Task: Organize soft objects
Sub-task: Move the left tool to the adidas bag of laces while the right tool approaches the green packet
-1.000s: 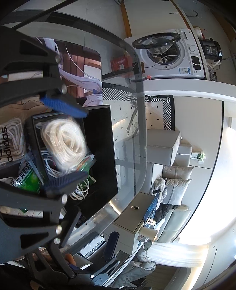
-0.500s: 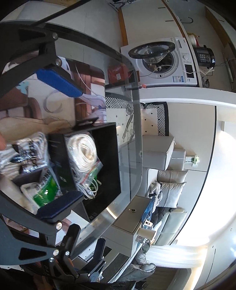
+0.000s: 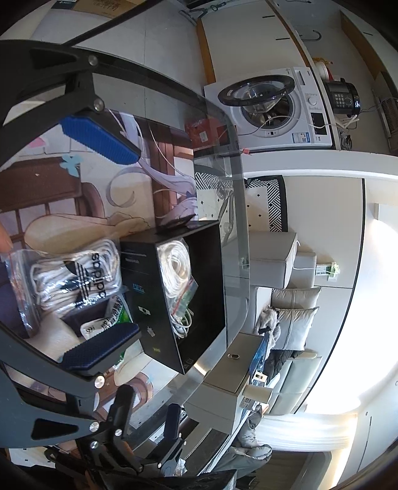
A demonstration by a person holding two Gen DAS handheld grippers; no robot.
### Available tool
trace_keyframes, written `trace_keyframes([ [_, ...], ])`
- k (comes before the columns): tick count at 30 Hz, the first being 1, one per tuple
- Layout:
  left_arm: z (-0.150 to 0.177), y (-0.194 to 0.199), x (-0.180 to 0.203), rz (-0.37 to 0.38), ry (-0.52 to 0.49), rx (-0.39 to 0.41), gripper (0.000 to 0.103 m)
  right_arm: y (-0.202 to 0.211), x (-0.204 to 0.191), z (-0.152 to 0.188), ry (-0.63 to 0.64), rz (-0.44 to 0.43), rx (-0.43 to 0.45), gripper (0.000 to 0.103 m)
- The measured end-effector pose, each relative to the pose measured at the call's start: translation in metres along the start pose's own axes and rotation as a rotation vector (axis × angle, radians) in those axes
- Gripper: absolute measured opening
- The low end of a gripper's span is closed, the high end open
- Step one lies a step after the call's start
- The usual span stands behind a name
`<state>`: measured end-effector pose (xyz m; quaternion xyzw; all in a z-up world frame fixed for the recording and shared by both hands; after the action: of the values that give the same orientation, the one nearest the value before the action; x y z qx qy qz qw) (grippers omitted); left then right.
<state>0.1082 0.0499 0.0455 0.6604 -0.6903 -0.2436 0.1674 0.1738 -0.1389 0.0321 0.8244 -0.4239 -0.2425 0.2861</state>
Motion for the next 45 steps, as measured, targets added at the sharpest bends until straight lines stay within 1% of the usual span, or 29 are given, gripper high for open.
trace_keyframes([
  [6, 0.011, 0.004, -0.001, 0.004, 0.011, -0.009, 0.103, 0.001, -0.006, 0.009, -0.020, -0.041, -0.017, 0.102],
  [12, 0.018, 0.002, 0.000, 0.004, -0.002, -0.033, 0.103, -0.005, -0.006, 0.017, -0.040, -0.033, -0.047, 0.102],
  [15, 0.019, 0.000, 0.001, 0.003, 0.000, -0.042, 0.103, -0.008, -0.002, 0.016, -0.073, -0.041, -0.057, 0.102],
  [23, 0.022, -0.006, 0.005, 0.005, -0.022, -0.062, 0.103, -0.015, -0.001, 0.010, -0.101, -0.047, -0.067, 0.102],
  [29, 0.024, -0.010, 0.002, -0.010, -0.023, -0.079, 0.103, -0.028, -0.016, 0.001, -0.102, -0.055, -0.097, 0.102],
  [36, 0.026, -0.010, -0.012, -0.030, 0.017, -0.069, 0.103, -0.055, -0.037, -0.006, -0.065, -0.030, -0.167, 0.102],
  [45, 0.029, -0.013, -0.025, -0.039, 0.057, -0.079, 0.103, -0.086, -0.040, -0.005, -0.059, 0.064, -0.252, 0.102],
])
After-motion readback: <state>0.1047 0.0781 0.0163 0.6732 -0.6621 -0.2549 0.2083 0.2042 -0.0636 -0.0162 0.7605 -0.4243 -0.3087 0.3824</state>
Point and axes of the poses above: each gripper's, at about its wrist camera, not at the fingertips, and y roughly against the way its jaws point, x to its right, z to its underside, the point moved 2 cm from there along -y, roughly the way its jaws point, and after that the axes turned 12 degrees about -y, right-handed, at the moved point
